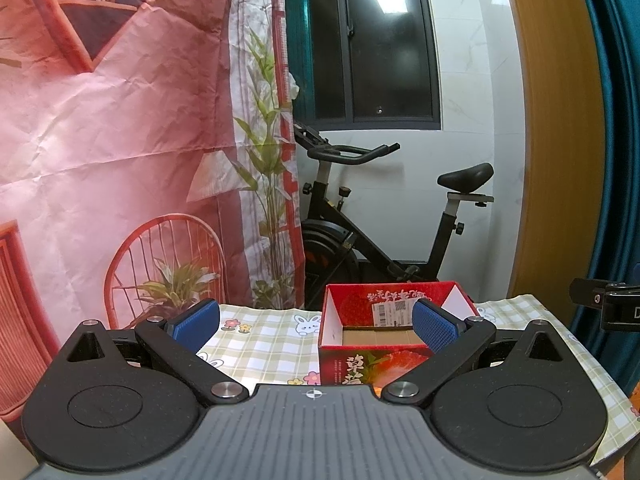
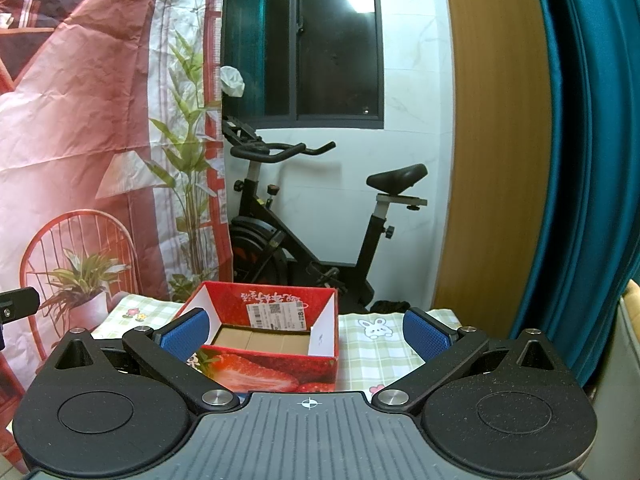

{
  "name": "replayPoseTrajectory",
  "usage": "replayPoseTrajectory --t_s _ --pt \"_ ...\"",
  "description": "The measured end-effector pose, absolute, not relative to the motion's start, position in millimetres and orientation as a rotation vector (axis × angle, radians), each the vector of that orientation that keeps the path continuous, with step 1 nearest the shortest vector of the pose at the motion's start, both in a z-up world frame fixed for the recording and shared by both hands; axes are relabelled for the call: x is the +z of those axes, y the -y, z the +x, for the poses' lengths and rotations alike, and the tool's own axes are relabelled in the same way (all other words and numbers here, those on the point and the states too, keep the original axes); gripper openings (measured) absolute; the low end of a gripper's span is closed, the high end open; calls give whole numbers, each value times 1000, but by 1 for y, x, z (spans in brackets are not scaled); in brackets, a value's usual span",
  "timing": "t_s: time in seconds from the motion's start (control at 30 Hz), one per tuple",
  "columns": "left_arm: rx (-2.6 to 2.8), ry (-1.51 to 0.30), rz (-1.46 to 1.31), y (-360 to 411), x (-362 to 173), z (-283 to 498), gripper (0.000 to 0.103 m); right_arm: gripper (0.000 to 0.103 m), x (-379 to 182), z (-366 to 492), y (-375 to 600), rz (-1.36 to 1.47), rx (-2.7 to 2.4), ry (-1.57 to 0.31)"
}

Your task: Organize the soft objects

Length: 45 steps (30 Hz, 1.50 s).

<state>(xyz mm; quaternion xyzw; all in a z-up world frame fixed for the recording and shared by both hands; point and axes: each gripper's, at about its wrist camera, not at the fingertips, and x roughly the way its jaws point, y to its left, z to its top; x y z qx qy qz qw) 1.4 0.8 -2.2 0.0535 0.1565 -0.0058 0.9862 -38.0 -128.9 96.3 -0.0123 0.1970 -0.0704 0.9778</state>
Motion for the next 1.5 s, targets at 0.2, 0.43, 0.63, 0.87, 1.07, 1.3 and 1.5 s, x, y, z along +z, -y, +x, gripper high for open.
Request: replayPoseTrajectory --t_s 0.2,0.43,0.63,0.87,1.07,1.3,1.5 --pt "-12 -316 104 -2 -3 1 103 103 96 -38 129 -23 -143 -398" --pt "-15 -320 102 -2 -4 2 103 103 96 -38 129 -22 -143 -398" --pt "-16 -321 101 -2 -5 1 103 103 96 -38 129 -22 -143 -398" --pt "-16 -321 100 -2 -5 0 103 103 96 -38 129 -22 -143 -398" --pt "-16 -321 100 -2 -5 1 103 103 96 -38 129 -22 -143 -399" --pt "-16 -323 99 -2 -5 0 103 103 96 -38 129 -21 -143 -399" --pt "-21 -337 85 -1 -10 -1 103 103 96 -37 130 -14 -142 -401"
